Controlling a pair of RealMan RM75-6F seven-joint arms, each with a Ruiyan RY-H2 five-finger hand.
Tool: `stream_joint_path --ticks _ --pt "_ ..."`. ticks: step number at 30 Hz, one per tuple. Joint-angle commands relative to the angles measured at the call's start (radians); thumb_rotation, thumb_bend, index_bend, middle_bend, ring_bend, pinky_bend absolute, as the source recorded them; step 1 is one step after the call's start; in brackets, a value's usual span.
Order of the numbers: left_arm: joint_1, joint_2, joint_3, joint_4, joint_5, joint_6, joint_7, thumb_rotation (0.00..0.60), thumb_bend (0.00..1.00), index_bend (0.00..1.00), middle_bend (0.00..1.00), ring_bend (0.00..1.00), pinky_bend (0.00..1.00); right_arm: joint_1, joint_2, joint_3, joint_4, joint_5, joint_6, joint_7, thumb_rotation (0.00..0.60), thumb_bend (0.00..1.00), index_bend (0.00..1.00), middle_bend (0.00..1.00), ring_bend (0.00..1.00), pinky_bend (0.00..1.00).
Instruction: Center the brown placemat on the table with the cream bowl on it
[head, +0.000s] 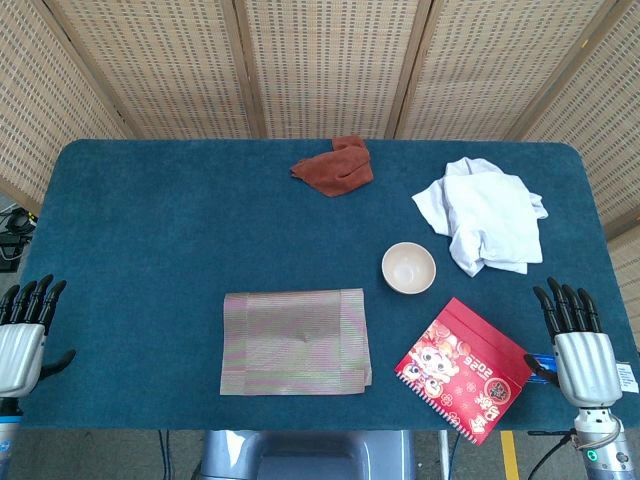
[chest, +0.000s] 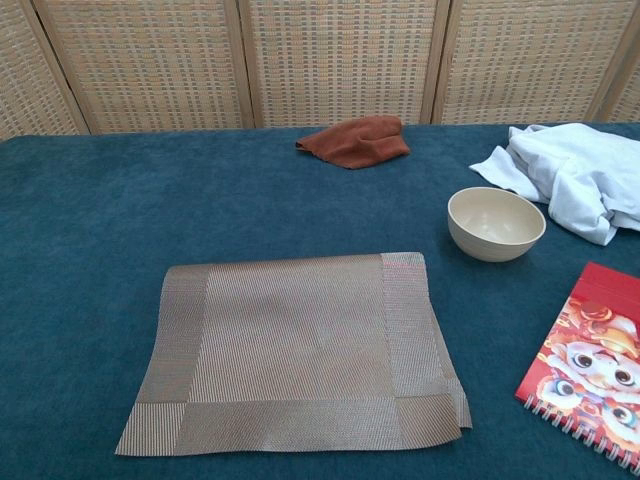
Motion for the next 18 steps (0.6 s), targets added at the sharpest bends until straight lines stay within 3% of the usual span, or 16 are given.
stream_joint_path --ticks 1,18 --pt "0.0 -0.001 0.0 0.001 0.001 0.0 -0.002 0.6 0.15 0.0 0.0 0.0 0.0 -0.001 0.0 -0.001 -0.001 -0.001 0.001 -0.001 0.6 0.15 0.04 0.0 0.0 0.0" --pt "-0.006 -0.004 0.005 -0.003 0.01 -0.012 0.004 0.6 0.15 0.0 0.0 0.0 0.0 0.0 -0.006 -0.004 -0.006 0.002 -0.011 -0.014 0.6 0.15 0.03 0.0 0.0 0.0"
